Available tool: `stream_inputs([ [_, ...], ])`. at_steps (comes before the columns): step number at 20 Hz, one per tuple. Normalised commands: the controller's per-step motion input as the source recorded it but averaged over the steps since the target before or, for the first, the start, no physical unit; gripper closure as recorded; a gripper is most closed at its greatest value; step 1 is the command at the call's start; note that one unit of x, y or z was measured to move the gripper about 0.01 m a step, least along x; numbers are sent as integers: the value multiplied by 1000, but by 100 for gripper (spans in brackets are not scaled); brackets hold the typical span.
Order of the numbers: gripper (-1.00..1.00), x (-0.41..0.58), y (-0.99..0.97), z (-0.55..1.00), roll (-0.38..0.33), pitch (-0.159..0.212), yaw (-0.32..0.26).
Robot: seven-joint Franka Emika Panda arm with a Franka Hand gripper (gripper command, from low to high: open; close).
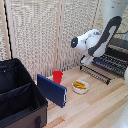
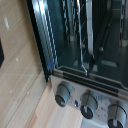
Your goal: With care, position your gripper close to the oven tray handle. Make sure to grip the handle tightly. Delicately and attentively pull the tray out from the oven.
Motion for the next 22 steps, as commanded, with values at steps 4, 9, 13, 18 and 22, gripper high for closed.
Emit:
stream_inputs([
  [4,-100,49,-700,-164,-39,11,69],
  [9,-100,12,-775,-83,-3,12,113],
  [13,-100,23,-587,0,1,28,142],
  [18,100,53,-414,0,0,30,81],
  [22,100,33,-287,0,-10,16,79],
])
